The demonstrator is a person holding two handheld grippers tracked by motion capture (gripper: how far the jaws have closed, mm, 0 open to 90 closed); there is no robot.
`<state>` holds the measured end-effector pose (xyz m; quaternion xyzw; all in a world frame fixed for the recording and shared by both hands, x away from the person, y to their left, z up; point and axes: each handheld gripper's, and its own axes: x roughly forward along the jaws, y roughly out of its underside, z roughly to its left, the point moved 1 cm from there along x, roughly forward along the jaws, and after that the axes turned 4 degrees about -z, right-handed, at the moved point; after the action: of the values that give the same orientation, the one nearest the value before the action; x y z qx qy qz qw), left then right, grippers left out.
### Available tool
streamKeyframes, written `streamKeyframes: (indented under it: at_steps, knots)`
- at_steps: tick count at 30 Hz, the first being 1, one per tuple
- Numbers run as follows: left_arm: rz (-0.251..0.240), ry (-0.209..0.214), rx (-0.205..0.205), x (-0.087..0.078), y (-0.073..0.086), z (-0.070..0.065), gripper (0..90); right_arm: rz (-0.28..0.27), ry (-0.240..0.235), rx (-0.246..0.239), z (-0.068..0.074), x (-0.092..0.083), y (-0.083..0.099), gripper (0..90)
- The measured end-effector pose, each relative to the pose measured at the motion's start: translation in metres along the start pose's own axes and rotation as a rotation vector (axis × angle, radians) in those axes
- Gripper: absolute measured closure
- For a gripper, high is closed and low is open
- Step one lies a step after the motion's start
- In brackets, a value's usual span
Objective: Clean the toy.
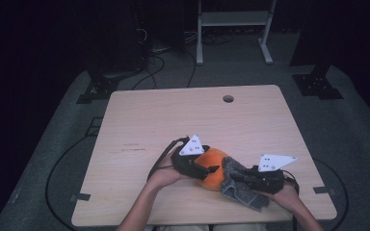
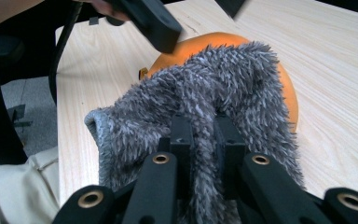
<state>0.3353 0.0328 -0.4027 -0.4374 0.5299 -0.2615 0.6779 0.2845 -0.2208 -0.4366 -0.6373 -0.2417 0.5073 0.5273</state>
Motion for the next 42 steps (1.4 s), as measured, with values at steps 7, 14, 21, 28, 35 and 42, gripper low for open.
streamKeyframes:
  at_steps: [7,14,21,28,35,42]
  knots:
    - [0.109,-0.007,0.02,0.017,0.004,-0.001,26.4,-0.013,-0.034,0.048,-0.004,-0.013,0.004,79.7]
    - [0.121,-0.093,0.034,0.025,0.014,-0.008,47.0,-0.091,0.0,0.108,-0.014,-0.038,0.007,79.5]
    - [0.081,-0.137,0.038,0.017,0.008,-0.015,60.4,-0.078,0.194,0.111,-0.028,-0.067,0.011,78.4]
    - [0.036,-0.15,0.031,0.006,0.009,-0.017,60.7,-0.007,0.32,0.155,-0.049,-0.074,0.032,67.2]
    - [0.014,-0.183,0.023,-0.002,0.008,-0.013,60.7,-0.029,0.338,0.212,-0.058,-0.068,0.042,49.9]
    - [0.005,-0.237,0.005,-0.01,0.006,0.003,60.6,-0.069,0.343,0.225,-0.06,-0.071,0.042,46.4]
